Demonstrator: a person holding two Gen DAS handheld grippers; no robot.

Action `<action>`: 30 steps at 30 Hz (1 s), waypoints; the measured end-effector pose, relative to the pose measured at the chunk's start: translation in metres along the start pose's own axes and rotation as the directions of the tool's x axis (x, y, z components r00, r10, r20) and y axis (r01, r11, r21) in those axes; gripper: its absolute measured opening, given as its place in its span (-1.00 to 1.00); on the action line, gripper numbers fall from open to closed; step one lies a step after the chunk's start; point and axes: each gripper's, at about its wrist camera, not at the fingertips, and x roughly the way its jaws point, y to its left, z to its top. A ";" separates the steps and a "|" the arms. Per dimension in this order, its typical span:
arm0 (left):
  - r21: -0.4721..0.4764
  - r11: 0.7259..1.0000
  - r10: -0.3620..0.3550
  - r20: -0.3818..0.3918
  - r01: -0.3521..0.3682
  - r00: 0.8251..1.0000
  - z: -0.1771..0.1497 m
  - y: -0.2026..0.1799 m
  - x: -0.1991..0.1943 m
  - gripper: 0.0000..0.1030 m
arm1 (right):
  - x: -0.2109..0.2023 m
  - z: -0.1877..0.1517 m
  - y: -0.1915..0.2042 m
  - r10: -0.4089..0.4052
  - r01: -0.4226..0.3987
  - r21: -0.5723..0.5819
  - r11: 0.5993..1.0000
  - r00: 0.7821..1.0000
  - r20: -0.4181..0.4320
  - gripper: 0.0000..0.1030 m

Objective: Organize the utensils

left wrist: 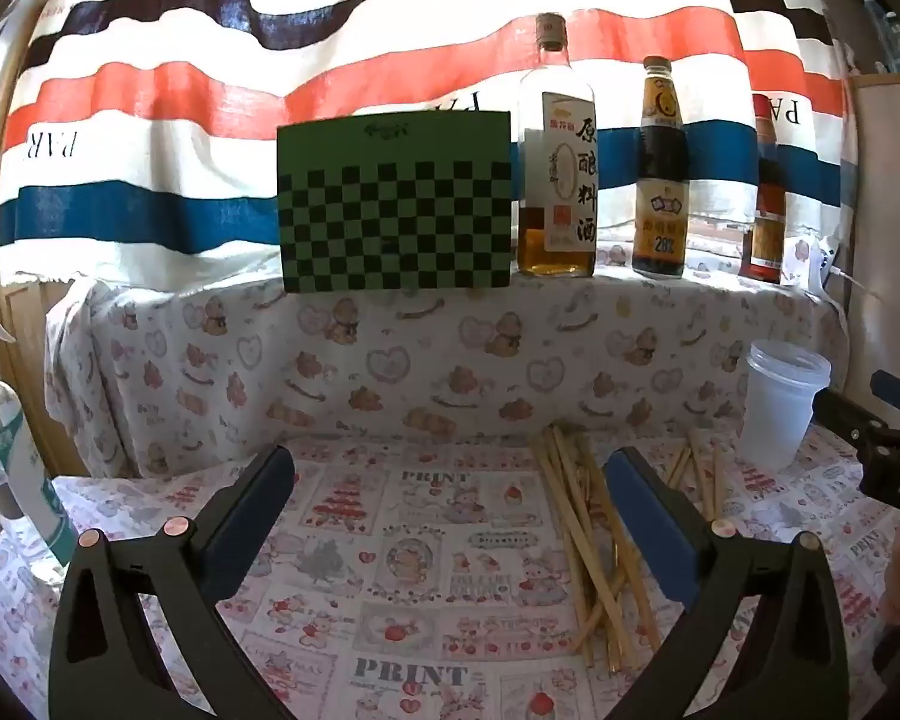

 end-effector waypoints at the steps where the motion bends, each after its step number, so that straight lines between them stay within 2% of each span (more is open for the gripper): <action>1: -0.002 1.000 0.003 0.007 -0.003 1.000 0.000 0.000 -0.003 0.99 | 0.000 0.000 0.000 -0.003 0.003 0.004 1.000 1.000 -0.001 1.00; 2: 0.003 1.000 0.007 0.016 -0.007 1.000 -0.002 -0.001 -0.006 0.99 | 0.000 0.000 -0.001 -0.003 0.003 0.004 1.000 1.000 -0.001 1.00; 6: 0.013 1.000 -0.013 -0.029 0.013 0.999 -0.002 -0.004 0.003 0.99 | 0.000 0.000 0.000 -0.006 0.006 0.001 1.000 1.000 0.004 1.00; 11: 0.017 1.000 0.006 0.014 -0.006 1.000 0.001 -0.004 -0.004 0.99 | 0.006 0.002 0.005 0.012 -0.012 -0.003 1.000 1.000 -0.015 1.00; 14: 0.019 1.000 -0.001 -0.008 0.001 1.000 0.001 -0.004 0.000 0.99 | 0.000 0.000 0.001 -0.012 0.012 0.000 1.000 1.000 0.014 1.00; 30: 0.003 1.000 0.026 -0.012 -0.026 1.000 -0.001 -0.003 0.001 0.99 | -0.001 -0.001 0.003 -0.004 0.004 -0.011 1.000 1.000 -0.002 1.00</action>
